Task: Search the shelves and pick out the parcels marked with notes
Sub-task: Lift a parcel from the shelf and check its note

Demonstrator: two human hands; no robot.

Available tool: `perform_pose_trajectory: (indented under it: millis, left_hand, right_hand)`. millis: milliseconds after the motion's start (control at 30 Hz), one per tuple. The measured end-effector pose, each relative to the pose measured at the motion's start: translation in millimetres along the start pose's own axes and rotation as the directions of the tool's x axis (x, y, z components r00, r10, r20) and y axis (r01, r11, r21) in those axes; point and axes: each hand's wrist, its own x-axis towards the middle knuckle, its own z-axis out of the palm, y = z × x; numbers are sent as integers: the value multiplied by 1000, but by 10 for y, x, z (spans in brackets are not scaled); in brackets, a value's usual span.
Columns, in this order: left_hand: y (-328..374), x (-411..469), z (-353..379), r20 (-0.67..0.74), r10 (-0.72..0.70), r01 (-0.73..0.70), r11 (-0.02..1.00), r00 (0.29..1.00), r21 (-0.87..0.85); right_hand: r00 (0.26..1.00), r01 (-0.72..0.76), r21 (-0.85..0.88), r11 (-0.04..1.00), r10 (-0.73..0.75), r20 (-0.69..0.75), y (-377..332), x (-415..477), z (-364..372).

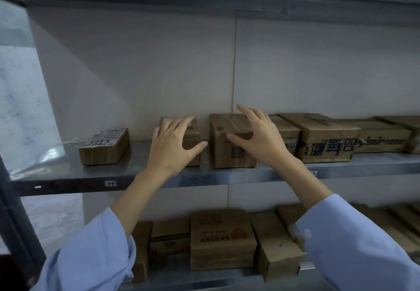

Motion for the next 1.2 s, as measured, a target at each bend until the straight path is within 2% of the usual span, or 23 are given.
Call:
perform_pose_trajectory:
  millis: [100, 233, 367, 733, 1000, 1200]
  left_hand:
    - [191, 43, 143, 24, 3, -4, 1000, 1000, 17]
    - [382, 94, 296, 56, -32, 30, 999, 998, 42]
    - [449, 146, 367, 96, -120, 117, 992, 988, 40]
    - [533, 39, 254, 112, -209, 207, 978, 971, 25]
    - [529, 96, 255, 195, -205, 198, 979, 959, 55]
    - [591, 31, 273, 91, -215, 221, 974, 972, -56]
  right_hand:
    - [998, -8, -56, 998, 11, 65, 257, -18, -47]
    - [990, 56, -94, 994, -43, 134, 475, -49, -70]
    - [981, 129, -80, 988, -116, 153, 593, -46, -58]
    - [966, 230, 43, 972, -233, 112, 671, -20, 19]
    - [966, 184, -17, 983, -178, 187, 644, 39, -3]
    - [978, 141, 147, 979, -160, 133, 645, 23, -4]
